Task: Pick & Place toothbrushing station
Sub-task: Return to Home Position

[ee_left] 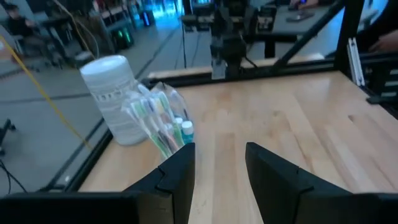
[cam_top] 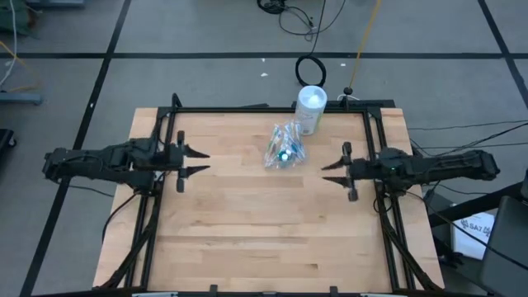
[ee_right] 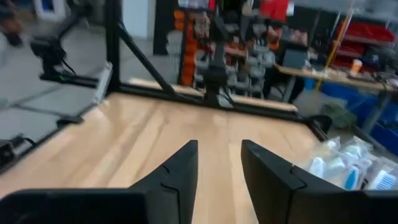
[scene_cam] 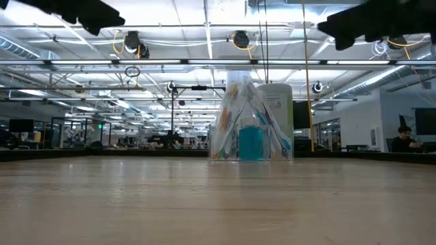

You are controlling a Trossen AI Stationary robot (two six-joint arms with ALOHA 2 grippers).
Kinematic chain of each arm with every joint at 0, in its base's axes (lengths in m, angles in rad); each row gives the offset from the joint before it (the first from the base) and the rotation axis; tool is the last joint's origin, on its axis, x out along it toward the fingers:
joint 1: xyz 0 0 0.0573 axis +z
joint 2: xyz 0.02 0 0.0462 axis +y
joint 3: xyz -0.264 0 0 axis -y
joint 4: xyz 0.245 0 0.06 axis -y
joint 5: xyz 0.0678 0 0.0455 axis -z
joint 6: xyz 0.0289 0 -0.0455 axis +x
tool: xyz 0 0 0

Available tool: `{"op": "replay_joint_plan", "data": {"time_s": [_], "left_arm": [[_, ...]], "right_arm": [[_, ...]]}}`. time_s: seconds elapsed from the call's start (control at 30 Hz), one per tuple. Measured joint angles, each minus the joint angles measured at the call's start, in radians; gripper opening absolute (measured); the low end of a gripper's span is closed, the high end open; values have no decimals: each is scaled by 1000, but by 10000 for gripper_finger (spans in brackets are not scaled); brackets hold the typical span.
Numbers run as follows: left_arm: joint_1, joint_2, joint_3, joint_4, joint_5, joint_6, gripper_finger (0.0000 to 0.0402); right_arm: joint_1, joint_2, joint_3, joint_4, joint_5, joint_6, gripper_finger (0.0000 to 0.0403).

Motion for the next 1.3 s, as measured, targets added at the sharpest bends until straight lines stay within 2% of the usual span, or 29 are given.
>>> {"op": "replay_joint_plan", "data": {"time_s": [0.33, 0.47, 0.57, 0.77, 0.87, 1.1, 1.3], "left_arm": [[-1, -272, -260, 182, 88, 82, 147], [-1, -358, -322, 193, 90, 100, 147], [-1, -418, -366, 195, 132, 96, 147], [-2, -538, -439, 224, 150, 102, 147], [-1, -534, -471, 252, 164, 93, 147], [-1, -534, -581, 437, 169, 94, 147], [-1, -521, -580, 419, 185, 67, 147]], "right_arm": [[-1, -375, -248, 20, 0, 77, 114], [-1, -475, -295, 20, 0, 77, 114], [-1, -528, -321, 2, -1, 77, 114], [-1, -522, -325, -37, -1, 117, 114], [-1, -522, -325, -40, -1, 130, 114], [-1, -518, -327, -112, 0, 139, 114], [-1, -518, -360, -107, 0, 181, 114]]}}
